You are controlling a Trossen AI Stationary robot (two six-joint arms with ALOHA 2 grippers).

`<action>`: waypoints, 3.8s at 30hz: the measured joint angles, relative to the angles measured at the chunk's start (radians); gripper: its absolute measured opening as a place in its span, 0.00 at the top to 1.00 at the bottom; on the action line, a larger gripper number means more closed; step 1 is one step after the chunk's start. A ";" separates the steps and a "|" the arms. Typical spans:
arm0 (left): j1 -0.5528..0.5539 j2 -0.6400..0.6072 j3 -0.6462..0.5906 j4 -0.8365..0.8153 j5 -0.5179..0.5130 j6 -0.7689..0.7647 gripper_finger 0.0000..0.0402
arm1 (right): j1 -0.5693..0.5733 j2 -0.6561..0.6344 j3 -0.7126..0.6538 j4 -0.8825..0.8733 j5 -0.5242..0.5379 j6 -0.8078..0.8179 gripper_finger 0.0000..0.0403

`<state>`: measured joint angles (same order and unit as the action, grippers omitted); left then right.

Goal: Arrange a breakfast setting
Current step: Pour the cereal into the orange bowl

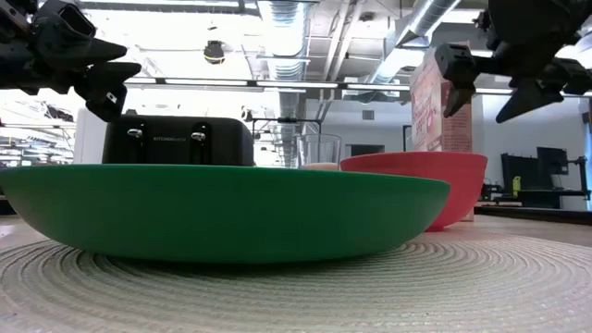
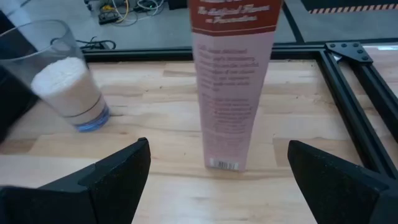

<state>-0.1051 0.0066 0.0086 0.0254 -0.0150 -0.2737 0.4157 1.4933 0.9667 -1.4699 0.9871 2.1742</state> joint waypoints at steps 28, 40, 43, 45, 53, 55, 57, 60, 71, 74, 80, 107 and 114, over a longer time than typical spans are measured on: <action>0.000 0.000 0.000 0.000 0.000 0.000 0.72 | -0.266 0.000 -0.209 0.443 0.095 -0.313 0.01; 0.000 0.000 0.000 0.000 0.000 0.000 0.72 | -0.343 0.000 -0.311 0.689 0.165 -0.422 0.01; 0.000 0.000 0.000 0.000 0.000 0.000 0.72 | -0.372 0.000 -0.330 0.725 0.193 -0.469 0.01; 0.000 0.000 0.000 0.000 0.000 0.000 0.72 | -0.389 0.000 -0.339 0.748 0.223 -0.481 0.01; 0.000 0.000 0.000 0.000 0.000 0.000 0.72 | -0.446 0.000 -0.351 0.786 0.276 -0.485 0.01; 0.000 0.000 0.000 0.000 0.000 0.000 0.72 | -0.462 0.000 -0.351 0.795 0.276 -0.485 0.01; 0.000 0.000 0.000 0.000 0.000 0.000 0.72 | -0.477 0.000 -0.351 0.806 0.276 -0.485 0.01; 0.000 0.000 0.000 0.000 0.000 0.000 0.72 | -0.497 0.000 -0.351 0.824 0.276 -0.493 0.01; 0.000 0.000 0.000 0.000 0.000 0.000 0.72 | -0.575 0.000 -0.351 0.984 0.254 -0.686 0.06; 0.000 0.000 0.000 0.000 0.000 0.000 0.72 | -0.588 0.001 -0.351 1.007 0.219 -0.712 0.11; 0.000 0.000 0.000 0.000 0.000 0.000 0.72 | -0.609 0.001 -0.351 1.012 0.196 -0.716 0.24; 0.000 0.000 0.000 0.000 0.000 0.000 0.72 | -0.614 -0.070 -0.351 0.998 0.107 -0.776 0.57; 0.000 0.000 0.000 0.000 0.000 0.000 0.72 | -0.622 -0.165 -0.351 0.997 0.038 -0.912 0.57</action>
<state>-0.1051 0.0063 0.0082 0.0254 -0.0147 -0.2737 -0.2066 1.3282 0.6159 -0.4726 1.0248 1.2621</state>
